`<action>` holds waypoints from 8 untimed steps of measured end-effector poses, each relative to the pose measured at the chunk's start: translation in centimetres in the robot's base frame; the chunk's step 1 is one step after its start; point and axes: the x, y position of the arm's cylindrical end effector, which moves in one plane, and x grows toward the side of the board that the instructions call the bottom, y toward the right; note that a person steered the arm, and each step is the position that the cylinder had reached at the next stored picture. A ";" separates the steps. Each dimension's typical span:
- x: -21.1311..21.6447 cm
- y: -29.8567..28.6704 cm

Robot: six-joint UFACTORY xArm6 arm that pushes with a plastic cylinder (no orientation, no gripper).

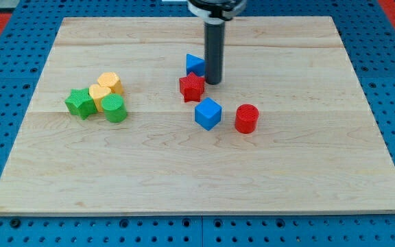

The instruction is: Move the red star towards blue triangle

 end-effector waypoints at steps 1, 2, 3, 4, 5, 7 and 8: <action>3.5 0.9; 5.8 -1.6; 5.9 -5.2; 5.2 -5.2; 4.2 -4.4; 4.8 -7.0; 4.7 -9.3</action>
